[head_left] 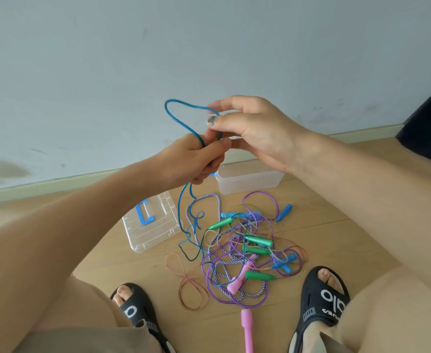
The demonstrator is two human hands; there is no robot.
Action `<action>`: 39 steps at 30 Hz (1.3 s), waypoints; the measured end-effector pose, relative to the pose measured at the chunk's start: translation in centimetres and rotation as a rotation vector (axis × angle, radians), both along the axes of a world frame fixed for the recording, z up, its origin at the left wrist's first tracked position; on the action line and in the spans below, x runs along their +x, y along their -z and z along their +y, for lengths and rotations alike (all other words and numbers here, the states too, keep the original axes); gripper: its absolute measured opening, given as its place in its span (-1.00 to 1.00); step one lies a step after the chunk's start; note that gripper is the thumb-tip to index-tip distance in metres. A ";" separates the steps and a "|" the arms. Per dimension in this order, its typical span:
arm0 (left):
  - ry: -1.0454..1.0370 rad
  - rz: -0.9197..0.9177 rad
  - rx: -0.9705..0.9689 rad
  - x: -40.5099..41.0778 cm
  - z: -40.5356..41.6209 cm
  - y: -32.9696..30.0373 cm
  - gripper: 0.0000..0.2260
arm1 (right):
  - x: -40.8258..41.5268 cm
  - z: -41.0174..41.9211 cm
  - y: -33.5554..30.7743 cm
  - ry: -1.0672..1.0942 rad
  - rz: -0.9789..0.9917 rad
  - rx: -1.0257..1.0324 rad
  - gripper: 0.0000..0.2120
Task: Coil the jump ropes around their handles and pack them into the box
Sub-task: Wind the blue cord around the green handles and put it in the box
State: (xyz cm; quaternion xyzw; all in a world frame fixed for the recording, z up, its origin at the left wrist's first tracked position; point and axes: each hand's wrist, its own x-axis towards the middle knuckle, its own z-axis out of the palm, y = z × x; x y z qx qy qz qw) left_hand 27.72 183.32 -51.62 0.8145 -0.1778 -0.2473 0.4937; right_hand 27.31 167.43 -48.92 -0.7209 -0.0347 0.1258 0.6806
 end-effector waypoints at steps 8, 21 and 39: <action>0.109 -0.004 0.284 0.3 1.7 0.7 -0.53 | 3.7 -4.3 -2.5 0.600 -0.130 0.115 -0.80; 0.017 0.022 0.102 0.3 1.2 -0.2 -0.62 | -0.5 0.7 1.1 -0.039 -0.499 -0.686 -0.76; 0.026 0.095 0.129 0.1 2.6 -1.2 -0.59 | 3.4 -2.6 1.7 0.426 -0.356 -0.803 -0.89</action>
